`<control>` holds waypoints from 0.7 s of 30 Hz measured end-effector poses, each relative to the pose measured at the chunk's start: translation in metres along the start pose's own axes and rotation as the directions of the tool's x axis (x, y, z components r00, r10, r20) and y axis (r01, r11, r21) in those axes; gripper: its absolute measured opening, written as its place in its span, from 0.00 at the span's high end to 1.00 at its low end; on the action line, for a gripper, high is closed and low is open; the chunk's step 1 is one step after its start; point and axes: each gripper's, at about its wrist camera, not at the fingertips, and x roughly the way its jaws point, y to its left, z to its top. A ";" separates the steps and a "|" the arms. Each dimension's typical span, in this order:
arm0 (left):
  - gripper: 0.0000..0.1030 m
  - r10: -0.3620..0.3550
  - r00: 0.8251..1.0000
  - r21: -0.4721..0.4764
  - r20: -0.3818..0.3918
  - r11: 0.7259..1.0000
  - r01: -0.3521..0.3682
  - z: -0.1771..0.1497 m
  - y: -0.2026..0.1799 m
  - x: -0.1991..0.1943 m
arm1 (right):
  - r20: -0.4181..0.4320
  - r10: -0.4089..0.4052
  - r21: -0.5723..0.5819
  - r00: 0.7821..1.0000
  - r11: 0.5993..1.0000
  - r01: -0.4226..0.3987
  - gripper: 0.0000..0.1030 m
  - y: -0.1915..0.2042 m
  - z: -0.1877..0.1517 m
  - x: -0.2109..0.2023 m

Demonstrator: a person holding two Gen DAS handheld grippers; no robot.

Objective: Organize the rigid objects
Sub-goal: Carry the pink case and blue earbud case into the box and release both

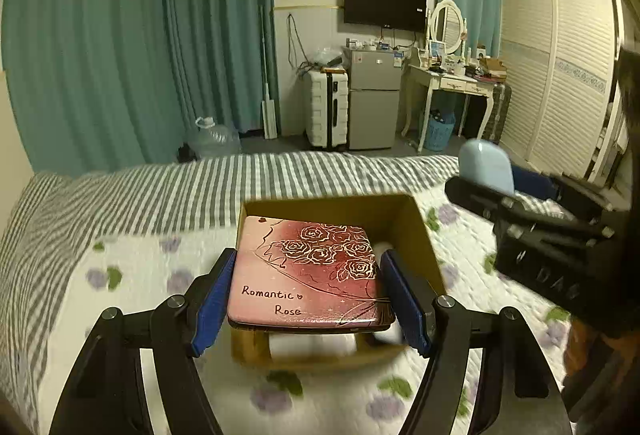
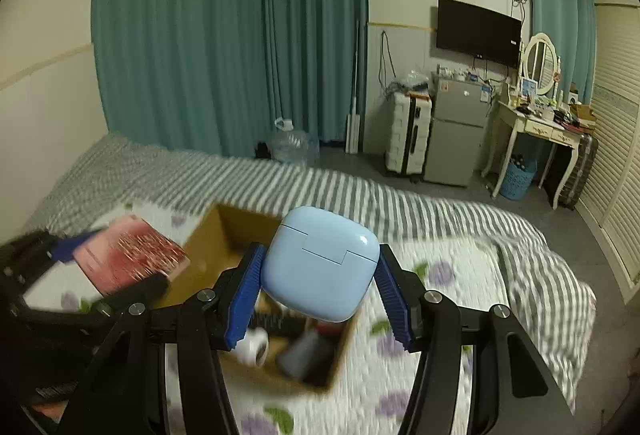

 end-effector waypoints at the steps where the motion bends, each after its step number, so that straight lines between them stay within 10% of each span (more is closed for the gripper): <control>1: 0.30 0.005 1.000 0.006 -0.008 1.000 -0.005 0.003 0.000 0.013 | 0.007 0.006 0.006 1.000 1.000 -0.006 0.46 -0.001 0.005 0.006; 21: 0.27 0.076 0.989 0.078 -0.123 0.995 -0.066 -0.016 -0.006 0.127 | -0.094 0.030 0.003 0.995 1.000 -0.030 0.46 -0.021 -0.017 0.106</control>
